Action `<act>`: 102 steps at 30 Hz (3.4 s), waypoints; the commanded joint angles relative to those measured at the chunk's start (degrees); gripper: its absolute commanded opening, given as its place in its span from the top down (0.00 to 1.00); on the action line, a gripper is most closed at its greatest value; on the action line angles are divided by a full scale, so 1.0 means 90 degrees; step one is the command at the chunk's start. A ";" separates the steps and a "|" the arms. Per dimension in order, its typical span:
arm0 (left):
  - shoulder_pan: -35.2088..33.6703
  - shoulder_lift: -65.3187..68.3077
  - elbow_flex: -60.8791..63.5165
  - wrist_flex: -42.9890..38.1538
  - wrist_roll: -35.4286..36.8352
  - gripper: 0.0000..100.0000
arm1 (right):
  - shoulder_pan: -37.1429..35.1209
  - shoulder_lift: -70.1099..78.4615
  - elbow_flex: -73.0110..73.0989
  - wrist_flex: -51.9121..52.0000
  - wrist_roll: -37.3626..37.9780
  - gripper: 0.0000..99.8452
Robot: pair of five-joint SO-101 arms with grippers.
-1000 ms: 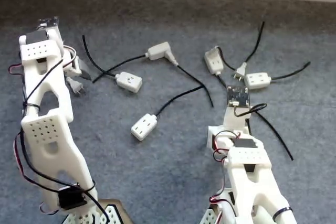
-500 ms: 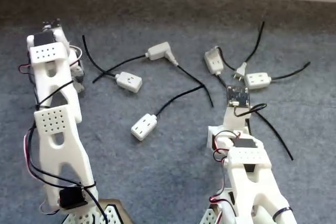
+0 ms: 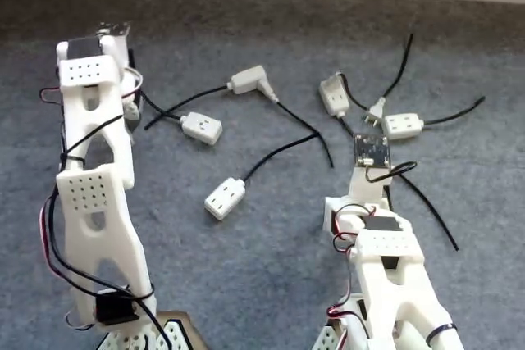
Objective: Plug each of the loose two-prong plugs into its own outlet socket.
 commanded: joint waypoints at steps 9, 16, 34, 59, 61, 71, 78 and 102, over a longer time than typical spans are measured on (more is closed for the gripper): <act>0.1812 -0.3551 0.3443 0.0029 -0.0059 0.99 | -0.0054 -0.0054 -0.0024 -0.0132 0.0068 0.72; 0.2466 -0.4547 0.4020 -0.0645 -0.0039 0.99 | -0.0054 -0.0054 -0.0015 -0.0132 0.0068 0.72; 0.2642 -0.9538 0.9880 -0.6427 0.1875 0.99 | -0.0054 -0.0054 -0.0015 -0.0132 0.0068 0.72; 0.3531 -1.4628 1.6835 -1.4418 0.5910 0.99 | -0.0063 -0.0122 -0.1832 0.2212 0.0029 0.73; 0.3453 -1.4637 1.6806 -1.4359 0.6515 0.99 | -0.0063 -0.0122 -0.2427 0.2896 0.0059 0.74; 0.3482 -1.4637 1.6864 -1.3832 0.8361 0.99 | -0.1998 -0.0034 -0.5182 0.5309 0.0068 0.91; 0.3658 -1.4686 1.6864 -1.3558 0.8488 0.99 | -0.3013 0.1275 -0.6569 0.5934 0.0479 0.93; 0.3912 -1.4696 1.6874 -1.3089 0.8479 0.99 | -0.2818 0.5123 -1.1775 0.7009 0.0518 0.99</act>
